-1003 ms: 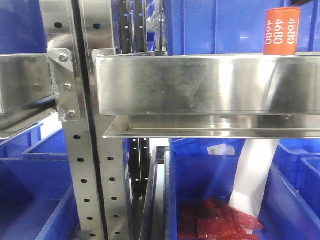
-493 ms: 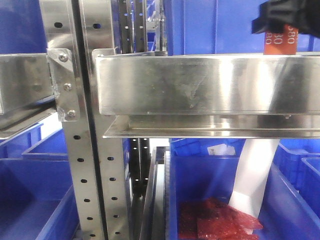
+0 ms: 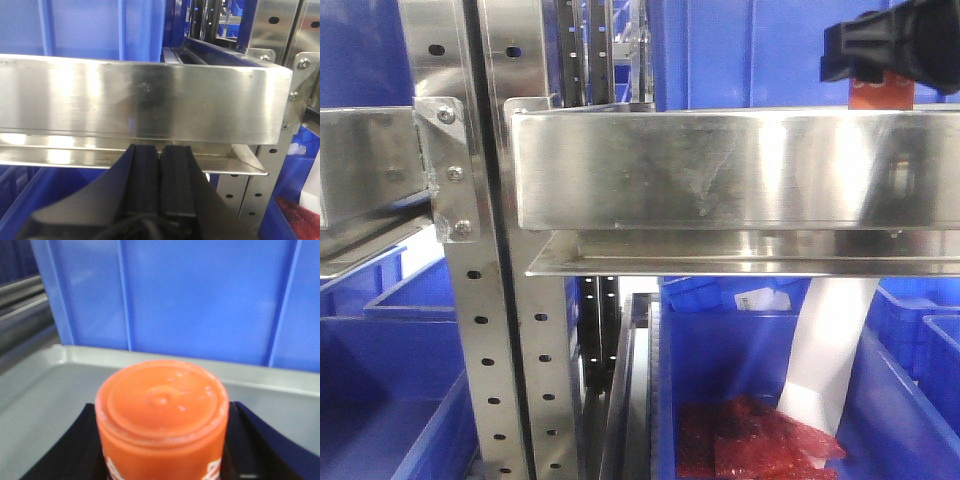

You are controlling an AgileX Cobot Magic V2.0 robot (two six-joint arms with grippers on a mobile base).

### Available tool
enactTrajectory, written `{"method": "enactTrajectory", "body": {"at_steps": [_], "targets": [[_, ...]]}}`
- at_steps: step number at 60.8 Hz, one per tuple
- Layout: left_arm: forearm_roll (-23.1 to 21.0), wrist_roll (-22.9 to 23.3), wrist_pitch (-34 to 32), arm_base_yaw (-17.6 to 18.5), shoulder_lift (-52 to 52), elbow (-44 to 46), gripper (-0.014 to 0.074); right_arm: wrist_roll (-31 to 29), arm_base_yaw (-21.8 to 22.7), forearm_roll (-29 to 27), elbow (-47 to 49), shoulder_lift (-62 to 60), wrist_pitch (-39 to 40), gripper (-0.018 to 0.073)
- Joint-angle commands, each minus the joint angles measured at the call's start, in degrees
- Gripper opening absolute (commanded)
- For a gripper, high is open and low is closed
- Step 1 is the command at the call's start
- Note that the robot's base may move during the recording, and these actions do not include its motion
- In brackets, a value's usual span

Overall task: Grab orange capacitor from left shelf to right conveyor
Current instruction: 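Close the right gripper around the orange can, then lift the orange can off the shelf and retract the right arm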

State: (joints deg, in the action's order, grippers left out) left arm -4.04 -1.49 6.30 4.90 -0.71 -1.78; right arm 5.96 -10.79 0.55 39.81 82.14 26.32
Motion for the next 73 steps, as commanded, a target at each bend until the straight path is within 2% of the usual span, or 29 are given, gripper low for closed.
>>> {"method": "enactTrajectory", "body": {"at_steps": [1, 7, 25, 29, 46, 60, 73], "targets": [[-0.2, 0.1, -4.5, -0.3, -0.7, 0.3, -0.0127, -0.2, 0.1, 0.8, 2.1, -5.4, 3.6, 0.0164], [-0.2, 0.1, -4.5, -0.3, -0.7, 0.3, -0.0127, -0.2, 0.2, 0.8, 2.1, -10.4, -1.2, 0.0164], [-0.2, 0.1, -4.5, -0.3, -0.7, 0.3, -0.0127, -0.6, 0.3, 1.7, 2.1, -30.1, -27.9, 0.0164], [-0.2, 0.1, -4.5, -0.3, -0.7, 0.3, -0.0127, -0.8, 0.3, 1.7, 1.8, -33.8, -31.2, 0.0164], [-0.2, 0.1, -4.5, -0.3, -0.7, 0.3, -0.0127, -7.8, 0.3, 1.7, -6.1, -52.1, -33.4, 0.0164], [-0.2, 0.1, -4.5, -0.3, -0.7, 0.3, -0.0127, -7.8, 0.3, 1.7, -12.6, -65.8, -34.4, 0.0164], [-0.2, 0.1, -4.5, -0.3, -0.7, 0.3, -0.0127, -7.8, 0.3, 1.7, -13.2, -73.3, -38.4, 0.0164]]}}
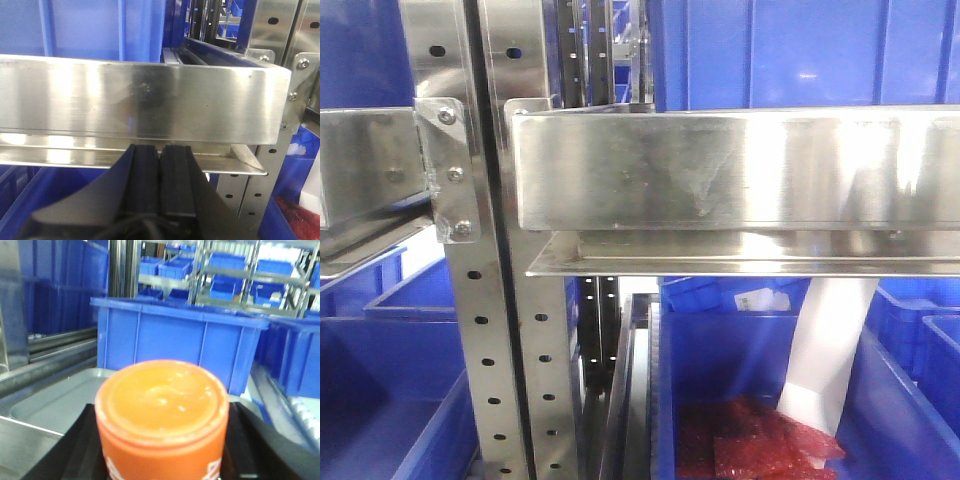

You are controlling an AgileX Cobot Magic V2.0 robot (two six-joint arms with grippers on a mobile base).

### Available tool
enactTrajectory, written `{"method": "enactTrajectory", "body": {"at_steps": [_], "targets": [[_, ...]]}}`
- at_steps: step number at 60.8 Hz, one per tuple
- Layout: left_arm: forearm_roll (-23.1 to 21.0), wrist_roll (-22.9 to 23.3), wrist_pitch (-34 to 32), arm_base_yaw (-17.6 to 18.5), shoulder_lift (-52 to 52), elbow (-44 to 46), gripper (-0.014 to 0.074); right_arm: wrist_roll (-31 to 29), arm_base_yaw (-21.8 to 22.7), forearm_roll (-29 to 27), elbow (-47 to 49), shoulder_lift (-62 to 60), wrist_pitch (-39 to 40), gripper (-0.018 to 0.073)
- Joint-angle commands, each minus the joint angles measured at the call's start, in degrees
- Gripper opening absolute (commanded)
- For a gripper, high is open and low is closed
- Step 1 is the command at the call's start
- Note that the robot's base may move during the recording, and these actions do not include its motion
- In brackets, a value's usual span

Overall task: Grab orange capacitor from left shelf to right conveyor
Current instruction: 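Lift the orange can off the shelf and retract the right arm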

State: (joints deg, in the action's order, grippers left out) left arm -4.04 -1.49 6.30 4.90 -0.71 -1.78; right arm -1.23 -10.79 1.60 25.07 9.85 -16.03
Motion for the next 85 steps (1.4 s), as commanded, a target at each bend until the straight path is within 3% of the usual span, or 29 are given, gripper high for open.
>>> {"method": "enactTrajectory", "body": {"at_steps": [1, 85], "targets": [[-0.2, 0.1, -4.5, -0.3, -0.7, 0.3, -0.0127, -0.6, 0.3, 0.6, 1.5, -1.3, 3.9, 0.0164], [-0.2, 0.1, -4.5, -0.3, -0.7, 0.3, -0.0127, -0.5, 0.3, 0.6, 1.5, -1.8, 3.9, 0.0164]]}}
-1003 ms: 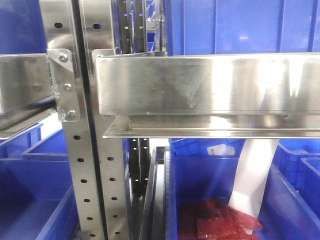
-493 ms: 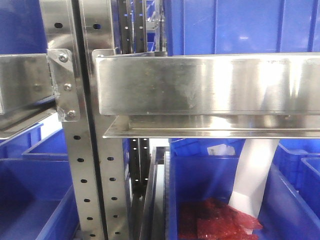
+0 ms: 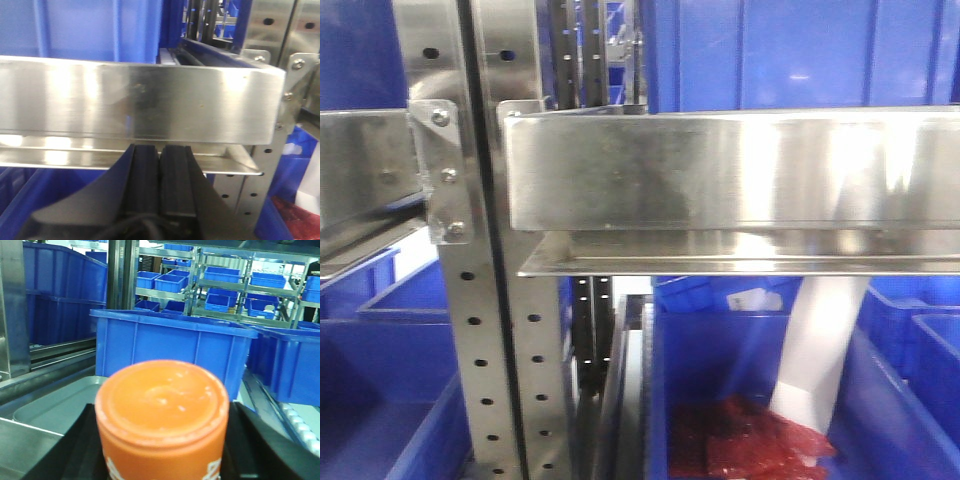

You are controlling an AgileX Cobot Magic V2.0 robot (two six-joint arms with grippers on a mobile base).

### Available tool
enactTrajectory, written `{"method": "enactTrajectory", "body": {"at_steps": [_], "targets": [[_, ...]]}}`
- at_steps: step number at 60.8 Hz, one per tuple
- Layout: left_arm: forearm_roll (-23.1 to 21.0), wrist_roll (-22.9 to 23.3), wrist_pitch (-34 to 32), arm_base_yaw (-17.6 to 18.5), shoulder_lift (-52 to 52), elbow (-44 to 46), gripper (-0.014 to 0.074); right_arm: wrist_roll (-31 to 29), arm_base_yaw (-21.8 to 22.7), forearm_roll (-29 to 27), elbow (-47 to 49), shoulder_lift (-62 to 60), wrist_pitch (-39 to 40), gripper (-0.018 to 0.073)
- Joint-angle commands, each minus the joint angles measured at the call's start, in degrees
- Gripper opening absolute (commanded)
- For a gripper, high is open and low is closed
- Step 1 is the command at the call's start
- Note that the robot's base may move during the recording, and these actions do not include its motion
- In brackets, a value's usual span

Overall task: Grab orange capacitor from left shelf to right conveyor
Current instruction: 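Lift the orange can off the shelf and retract the right arm, then drive the base to the conveyor holding the can in the right gripper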

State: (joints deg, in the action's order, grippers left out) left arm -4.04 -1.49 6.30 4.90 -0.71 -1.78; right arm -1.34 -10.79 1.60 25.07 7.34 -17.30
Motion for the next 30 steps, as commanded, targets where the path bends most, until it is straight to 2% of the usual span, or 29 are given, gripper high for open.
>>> {"method": "enactTrajectory", "body": {"at_steps": [1, 30], "targets": [[-0.2, 0.1, -4.5, -0.3, -0.7, 0.3, -0.0127, -0.4, 0.3, 0.6, 1.5, 0.7, 5.1, 0.0164], [-0.2, 0.1, -4.5, -0.3, -0.7, 0.3, -0.0127, -0.4, 0.3, 0.6, 1.5, 0.7, 5.1, 0.0164]]}}
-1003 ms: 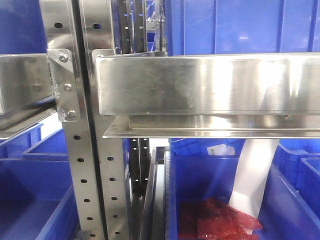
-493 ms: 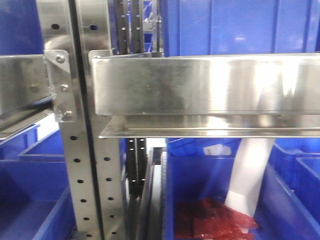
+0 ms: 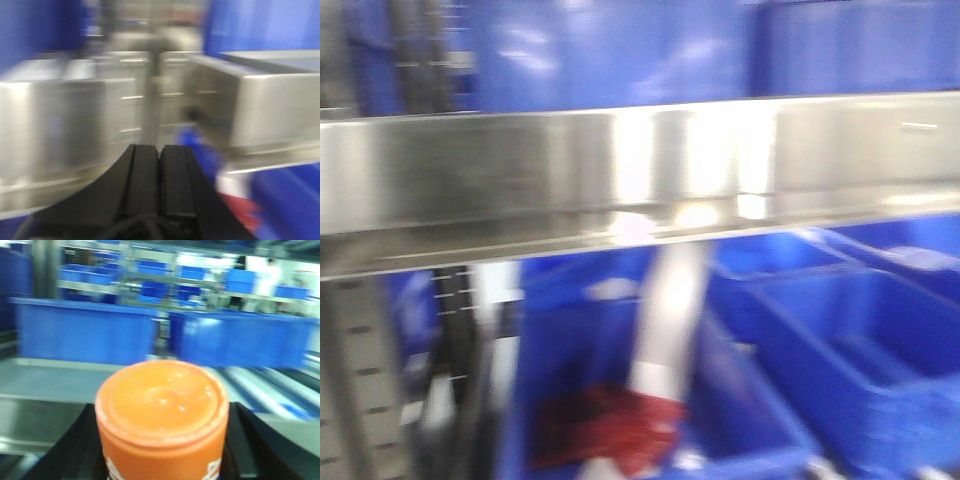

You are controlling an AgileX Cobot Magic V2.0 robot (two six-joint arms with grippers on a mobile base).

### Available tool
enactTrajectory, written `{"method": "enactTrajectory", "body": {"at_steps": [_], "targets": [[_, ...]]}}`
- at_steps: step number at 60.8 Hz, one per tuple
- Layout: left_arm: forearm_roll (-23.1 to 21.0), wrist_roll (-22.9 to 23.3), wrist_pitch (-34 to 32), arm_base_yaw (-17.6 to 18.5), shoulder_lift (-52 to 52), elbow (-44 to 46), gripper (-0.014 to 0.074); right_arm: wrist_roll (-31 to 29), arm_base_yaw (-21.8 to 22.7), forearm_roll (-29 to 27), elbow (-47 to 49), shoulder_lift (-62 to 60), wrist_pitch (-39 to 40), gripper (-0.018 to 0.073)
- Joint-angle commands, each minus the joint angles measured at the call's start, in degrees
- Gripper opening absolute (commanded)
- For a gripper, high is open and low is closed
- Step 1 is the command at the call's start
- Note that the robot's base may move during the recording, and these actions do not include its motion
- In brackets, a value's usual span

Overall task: Grab orange capacitor from left shelf to right conveyor
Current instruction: 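Drive the base to the conveyor holding the can in the right gripper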

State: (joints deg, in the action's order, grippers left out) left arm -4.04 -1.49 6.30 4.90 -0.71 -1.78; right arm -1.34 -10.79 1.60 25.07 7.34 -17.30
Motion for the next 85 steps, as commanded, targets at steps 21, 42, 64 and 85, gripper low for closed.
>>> {"method": "enactTrajectory", "body": {"at_steps": [21, 42, 64, 85], "targets": [[-0.2, 0.1, -4.5, -0.3, -0.7, 0.3, -0.0127, -0.4, 0.3, 0.6, 1.5, 0.7, 5.1, 0.0164], [-0.2, 0.1, -4.5, -0.3, -0.7, 0.3, -0.0127, -0.4, 0.3, 0.6, 1.5, 0.7, 5.1, 0.0164], [-0.2, 0.1, -4.5, -0.3, -0.7, 0.3, -0.0127, -0.4, 0.3, 0.6, 1.5, 0.7, 5.1, 0.0164], [-0.2, 0.1, -4.5, -0.3, -0.7, 0.3, -0.0127, -0.4, 0.3, 0.6, 1.5, 0.7, 5.1, 0.0164]]}}
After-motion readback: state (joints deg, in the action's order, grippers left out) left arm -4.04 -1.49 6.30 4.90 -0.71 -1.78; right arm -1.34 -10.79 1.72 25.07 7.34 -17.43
